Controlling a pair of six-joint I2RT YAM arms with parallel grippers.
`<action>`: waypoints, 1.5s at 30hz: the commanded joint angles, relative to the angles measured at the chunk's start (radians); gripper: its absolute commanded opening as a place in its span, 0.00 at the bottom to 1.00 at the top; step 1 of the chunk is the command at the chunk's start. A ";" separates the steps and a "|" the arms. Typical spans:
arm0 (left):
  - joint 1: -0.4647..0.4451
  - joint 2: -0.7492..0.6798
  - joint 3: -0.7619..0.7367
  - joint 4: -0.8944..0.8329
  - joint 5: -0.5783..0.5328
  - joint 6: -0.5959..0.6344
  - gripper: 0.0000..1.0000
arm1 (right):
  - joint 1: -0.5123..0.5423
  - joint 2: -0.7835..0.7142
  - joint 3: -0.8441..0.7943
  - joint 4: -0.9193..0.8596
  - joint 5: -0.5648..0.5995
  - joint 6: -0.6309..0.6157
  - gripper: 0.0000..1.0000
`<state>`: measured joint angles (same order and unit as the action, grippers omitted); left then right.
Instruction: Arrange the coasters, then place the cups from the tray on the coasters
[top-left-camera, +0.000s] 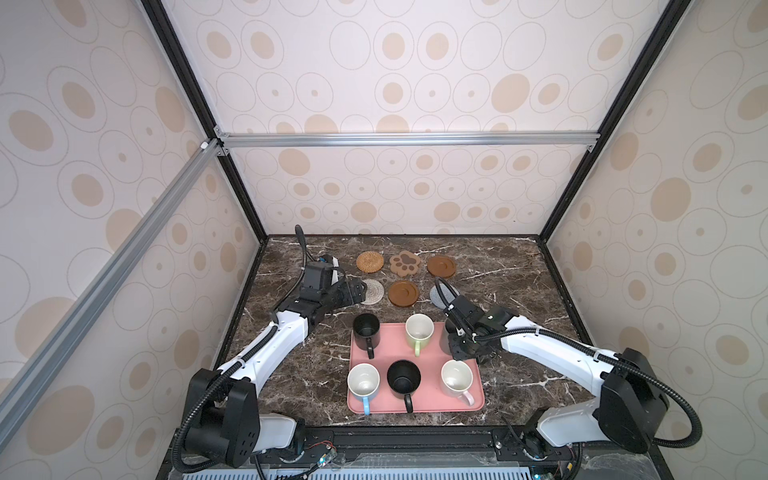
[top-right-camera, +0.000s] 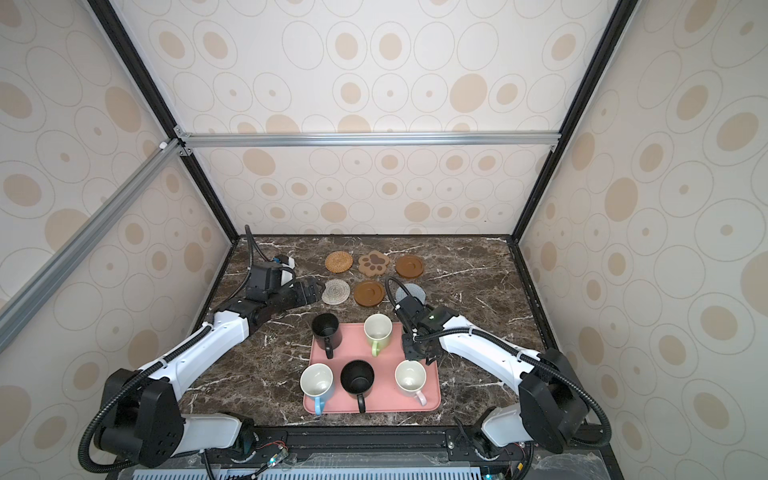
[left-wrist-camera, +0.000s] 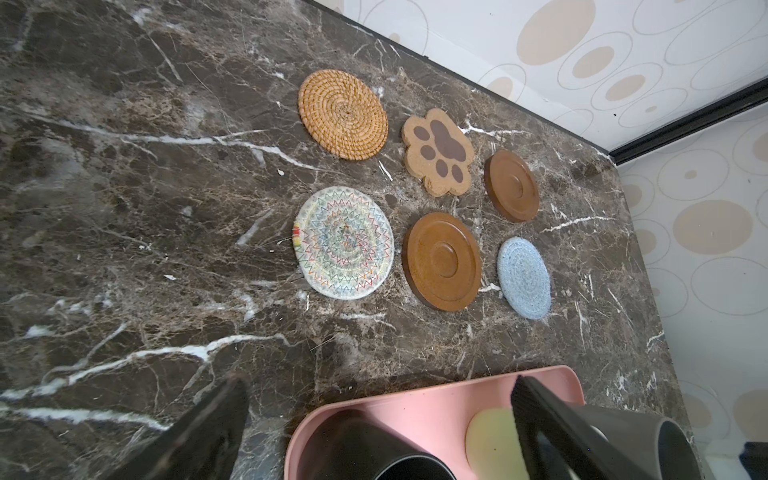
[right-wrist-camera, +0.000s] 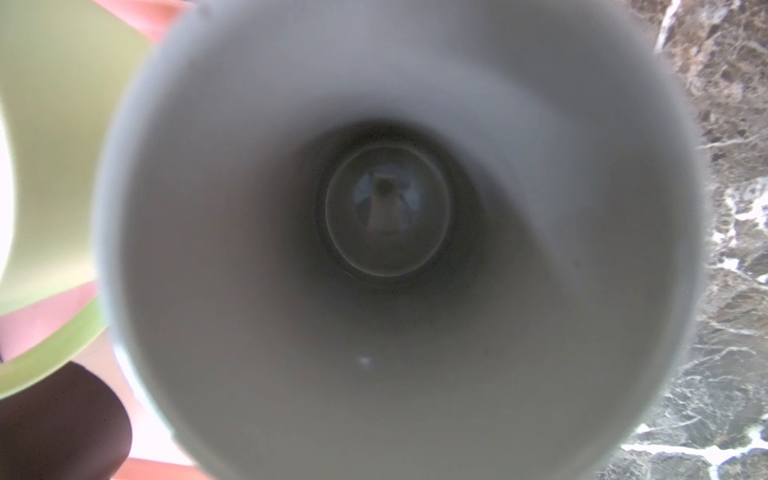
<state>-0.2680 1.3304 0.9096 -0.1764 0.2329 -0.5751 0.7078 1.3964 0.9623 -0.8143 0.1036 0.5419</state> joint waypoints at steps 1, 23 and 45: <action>0.004 -0.028 0.020 -0.014 -0.018 0.014 1.00 | 0.007 -0.019 0.050 -0.006 0.012 -0.018 0.07; 0.003 -0.038 -0.002 0.007 -0.010 0.023 1.00 | -0.088 0.019 0.234 -0.023 0.021 -0.193 0.05; 0.003 -0.083 -0.029 0.001 -0.007 0.016 1.00 | -0.340 0.338 0.613 -0.060 -0.131 -0.498 0.05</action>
<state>-0.2680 1.2743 0.8795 -0.1738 0.2337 -0.5751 0.3824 1.7180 1.5059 -0.8810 -0.0055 0.1135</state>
